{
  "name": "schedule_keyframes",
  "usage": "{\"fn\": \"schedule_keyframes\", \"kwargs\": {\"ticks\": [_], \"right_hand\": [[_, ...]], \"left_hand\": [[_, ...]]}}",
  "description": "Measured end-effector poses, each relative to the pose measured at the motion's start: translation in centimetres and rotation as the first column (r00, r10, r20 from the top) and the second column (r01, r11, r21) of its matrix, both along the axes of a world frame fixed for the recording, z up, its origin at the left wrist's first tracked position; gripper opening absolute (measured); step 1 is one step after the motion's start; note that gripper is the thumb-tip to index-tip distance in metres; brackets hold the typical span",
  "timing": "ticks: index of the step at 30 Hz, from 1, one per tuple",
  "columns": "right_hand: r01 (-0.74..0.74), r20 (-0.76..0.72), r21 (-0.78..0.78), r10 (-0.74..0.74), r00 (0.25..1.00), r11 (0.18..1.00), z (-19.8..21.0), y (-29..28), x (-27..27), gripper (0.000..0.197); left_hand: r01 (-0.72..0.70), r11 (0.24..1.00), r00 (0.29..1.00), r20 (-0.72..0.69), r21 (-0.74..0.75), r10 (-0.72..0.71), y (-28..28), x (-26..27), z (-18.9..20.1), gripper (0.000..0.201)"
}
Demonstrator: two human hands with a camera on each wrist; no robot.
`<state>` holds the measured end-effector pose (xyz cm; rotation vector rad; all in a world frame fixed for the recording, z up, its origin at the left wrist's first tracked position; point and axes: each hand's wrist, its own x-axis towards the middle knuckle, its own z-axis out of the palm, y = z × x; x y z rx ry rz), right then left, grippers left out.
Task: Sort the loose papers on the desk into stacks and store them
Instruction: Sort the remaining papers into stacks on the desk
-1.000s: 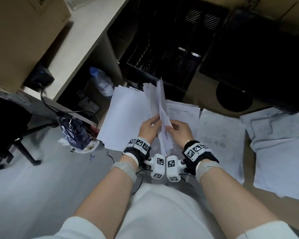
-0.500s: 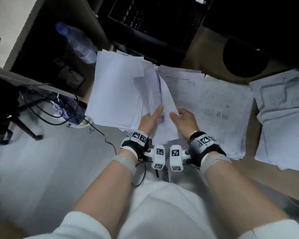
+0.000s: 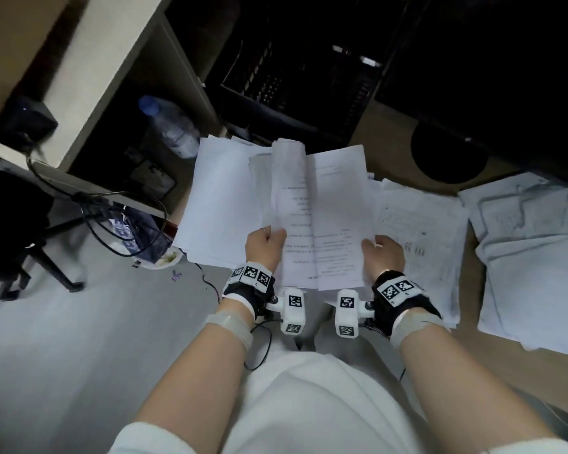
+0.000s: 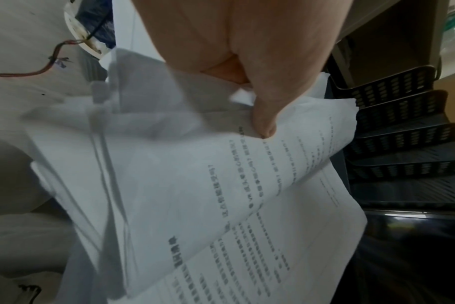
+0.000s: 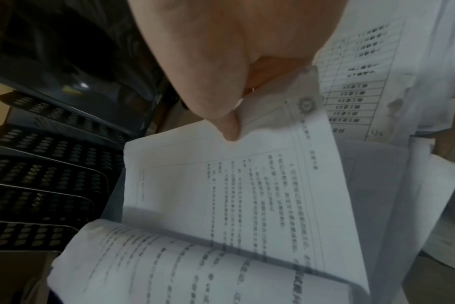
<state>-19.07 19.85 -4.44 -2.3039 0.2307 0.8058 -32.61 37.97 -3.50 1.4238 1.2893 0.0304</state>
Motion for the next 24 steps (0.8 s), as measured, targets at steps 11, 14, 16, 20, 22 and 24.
{"fn": "schedule_keyframes", "kwargs": {"ticks": [11,14,16,20,22,24], "right_hand": [[-0.185,-0.272,0.197,0.234,0.933,0.963,-1.0,-3.0,-0.9,0.018],[-0.24,-0.29,0.222,0.299,0.909,0.945,-1.6,-3.0,-1.8,0.012],[-0.27,-0.299,0.208,0.324,0.897,0.94,-1.7,-2.9,-2.0,0.011],[-0.25,-0.203,0.033,0.252,0.946,0.968,-2.1,-2.7,-2.0,0.052],[-0.131,-0.221,-0.004,0.127,0.967,0.991,-1.8,-2.1,-1.9,0.087],[-0.04,-0.299,0.068,0.059,0.952,0.997,-2.0,-1.5,-1.8,0.092]], "left_hand": [[-0.061,0.994,0.995,-0.069,0.094,0.067,-3.3,-1.3,0.5,0.04],[-0.112,0.983,0.988,-0.086,0.147,0.126,-3.9,-2.4,0.6,0.033],[-0.142,0.969,0.983,-0.087,0.202,0.162,-3.9,-3.0,0.7,0.04],[-0.153,0.96,0.98,-0.087,0.233,0.177,-3.2,-3.5,0.9,0.034],[-0.132,0.963,0.984,-0.086,0.237,0.156,-2.6,-3.4,1.0,0.027],[-0.114,0.968,0.988,-0.08,0.224,0.135,-2.0,-3.3,1.0,0.027]]}}
